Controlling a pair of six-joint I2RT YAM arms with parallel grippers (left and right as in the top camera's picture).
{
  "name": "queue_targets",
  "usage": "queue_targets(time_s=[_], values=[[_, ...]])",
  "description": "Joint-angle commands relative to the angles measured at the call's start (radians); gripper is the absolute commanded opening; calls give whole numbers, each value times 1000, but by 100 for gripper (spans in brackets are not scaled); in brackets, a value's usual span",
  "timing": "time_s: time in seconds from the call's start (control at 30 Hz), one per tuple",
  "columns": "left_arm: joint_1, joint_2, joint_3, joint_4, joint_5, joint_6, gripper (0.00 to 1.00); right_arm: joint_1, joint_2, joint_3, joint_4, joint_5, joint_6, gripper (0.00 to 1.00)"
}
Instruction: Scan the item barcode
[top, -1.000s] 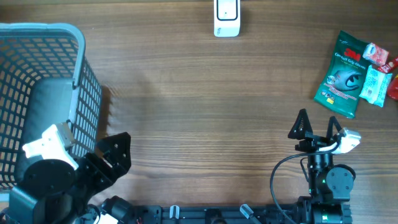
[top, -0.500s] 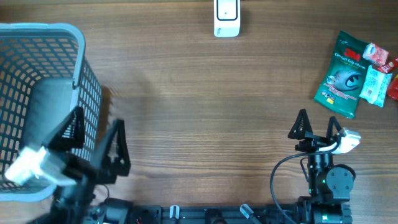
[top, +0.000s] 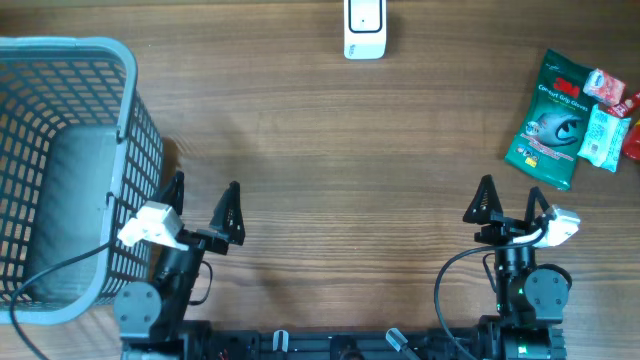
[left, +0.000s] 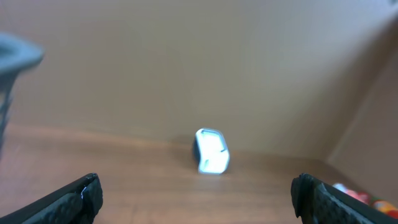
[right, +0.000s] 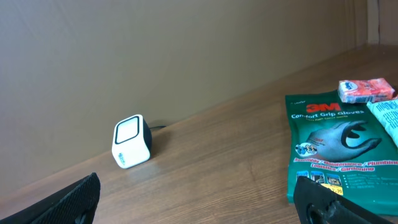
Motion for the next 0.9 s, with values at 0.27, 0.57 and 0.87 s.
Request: queue_targets(time_s=[0.27, 0.57, 0.87], values=[[35, -116, -197, -27, -179, 27, 100, -2, -9, -1, 5, 9, -19, 100], [34, -116, -197, -103, -194, 89, 100, -2, -9, -1, 5, 9, -19, 100], [34, -116, -196, -101, -190, 94, 100, -2, -9, -1, 5, 9, -19, 100]])
